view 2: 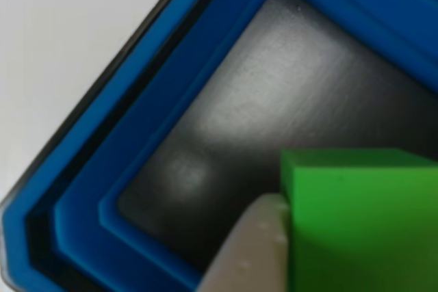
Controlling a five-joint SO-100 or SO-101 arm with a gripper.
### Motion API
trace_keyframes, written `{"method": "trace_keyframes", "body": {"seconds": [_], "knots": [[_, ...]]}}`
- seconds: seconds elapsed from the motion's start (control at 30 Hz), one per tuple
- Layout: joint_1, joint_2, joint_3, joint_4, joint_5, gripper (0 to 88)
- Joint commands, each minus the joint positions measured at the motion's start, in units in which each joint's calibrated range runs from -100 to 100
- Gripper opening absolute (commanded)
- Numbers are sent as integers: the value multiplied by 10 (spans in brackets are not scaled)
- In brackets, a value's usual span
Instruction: Pick up green cube and drop it in the blue box
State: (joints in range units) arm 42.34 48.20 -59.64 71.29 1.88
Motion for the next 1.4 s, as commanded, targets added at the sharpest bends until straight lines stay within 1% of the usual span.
{"method": "trace_keyframes", "body": {"seconds": [0.0, 0.23, 0.43, 0.57, 1.37], "knots": [[6, -15, -29, -13, -2, 26], [16, -18, -29, -13, -2, 34], [16, -16, -29, -13, -2, 113], [16, -16, -29, -13, -2, 140], [14, -20, -22, -10, 0, 146]]}}
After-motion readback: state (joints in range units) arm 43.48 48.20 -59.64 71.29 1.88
